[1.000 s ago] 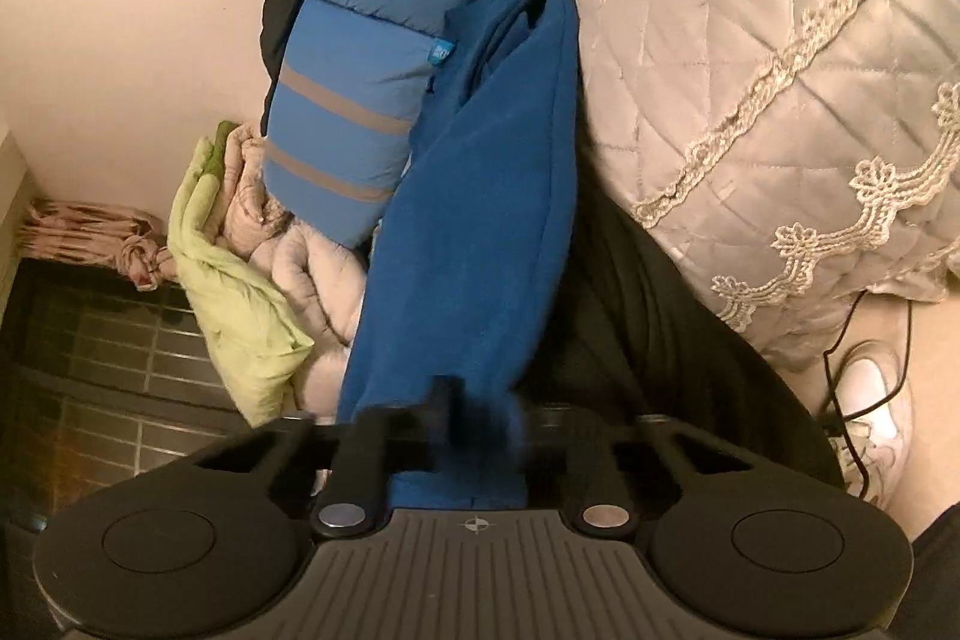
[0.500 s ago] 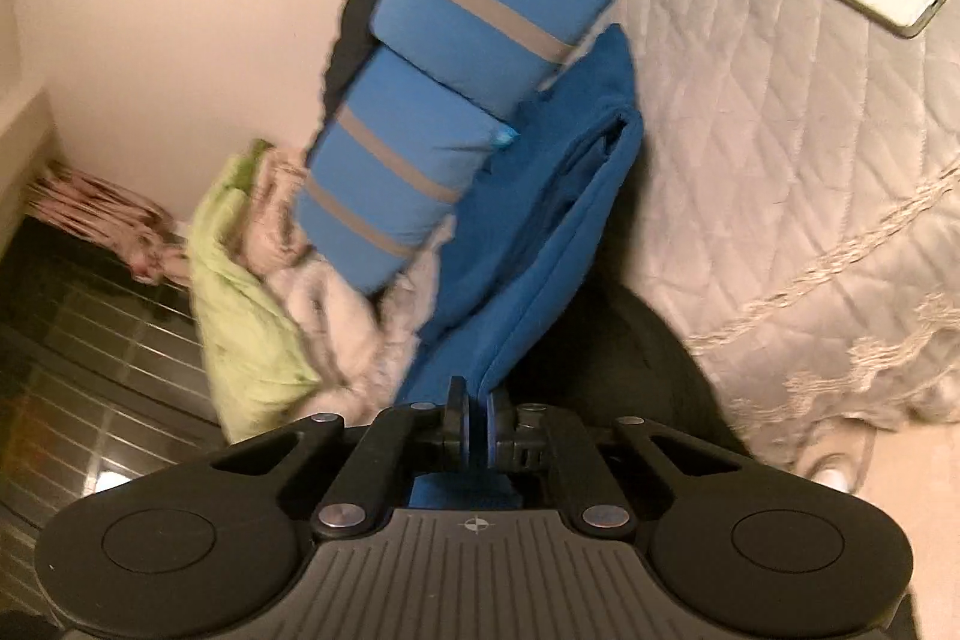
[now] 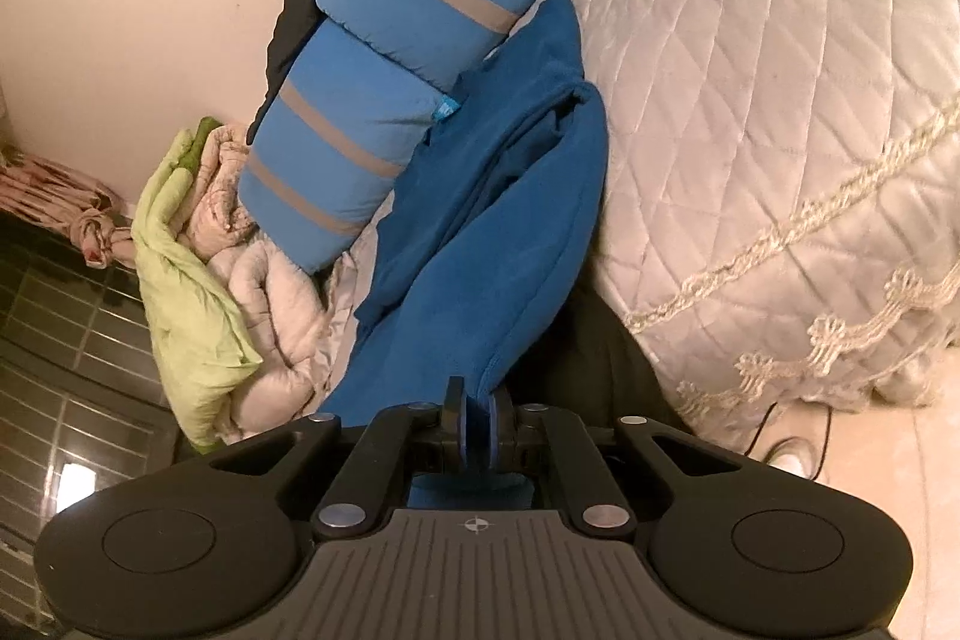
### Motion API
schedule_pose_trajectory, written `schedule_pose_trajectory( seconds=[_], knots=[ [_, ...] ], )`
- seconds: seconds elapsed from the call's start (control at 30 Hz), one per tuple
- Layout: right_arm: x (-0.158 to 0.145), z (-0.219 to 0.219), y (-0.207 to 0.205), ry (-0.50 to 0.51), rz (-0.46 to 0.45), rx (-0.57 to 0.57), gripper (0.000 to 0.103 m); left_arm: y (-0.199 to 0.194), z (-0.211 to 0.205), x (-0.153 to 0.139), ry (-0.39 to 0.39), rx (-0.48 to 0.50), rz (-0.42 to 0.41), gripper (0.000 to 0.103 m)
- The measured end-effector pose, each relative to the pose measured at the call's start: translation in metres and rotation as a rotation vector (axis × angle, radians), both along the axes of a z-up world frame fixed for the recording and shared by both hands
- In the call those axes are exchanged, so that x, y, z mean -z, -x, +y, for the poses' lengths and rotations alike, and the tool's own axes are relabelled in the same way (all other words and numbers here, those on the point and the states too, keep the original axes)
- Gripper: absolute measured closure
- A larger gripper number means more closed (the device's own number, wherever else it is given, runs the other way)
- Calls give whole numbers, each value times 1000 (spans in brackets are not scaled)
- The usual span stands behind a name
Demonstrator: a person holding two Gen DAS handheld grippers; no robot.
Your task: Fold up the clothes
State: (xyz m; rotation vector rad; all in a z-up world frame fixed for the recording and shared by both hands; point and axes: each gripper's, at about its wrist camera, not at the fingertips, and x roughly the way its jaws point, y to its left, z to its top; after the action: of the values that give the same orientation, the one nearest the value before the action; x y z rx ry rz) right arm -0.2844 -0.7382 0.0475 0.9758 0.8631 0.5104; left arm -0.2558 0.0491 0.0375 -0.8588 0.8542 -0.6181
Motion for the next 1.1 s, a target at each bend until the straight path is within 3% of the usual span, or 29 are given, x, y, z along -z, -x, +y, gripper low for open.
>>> schedule_pose_trajectory(
  seconds=[0.13,0.23,0.33,0.37,0.43,0.47,0.73,0.87,1.1],
  knots=[
    [6,1,5,-37,-8,-2,82,1,0,3,20,-7,5,74],
    [12,6,7,-47,-5,-14,73,0,-4,7,30,11,21,67],
    [16,10,9,-57,-12,-22,70,1,-10,7,35,32,17,69],
    [16,11,10,-58,-16,-23,71,2,-11,5,53,41,5,75],
    [14,12,11,-59,-23,-26,86,6,-10,-1,64,36,-35,90],
    [11,11,13,-64,-31,-25,92,9,-9,-4,71,28,-55,92],
    [-35,2,25,-122,-163,31,95,35,1,-57,102,-72,-219,95],
    [-53,2,34,-155,-201,5,95,53,0,-83,74,-41,-312,95],
    [-74,-3,20,-162,-239,-2,95,41,-7,-99,30,-49,-343,95]
  ],
)
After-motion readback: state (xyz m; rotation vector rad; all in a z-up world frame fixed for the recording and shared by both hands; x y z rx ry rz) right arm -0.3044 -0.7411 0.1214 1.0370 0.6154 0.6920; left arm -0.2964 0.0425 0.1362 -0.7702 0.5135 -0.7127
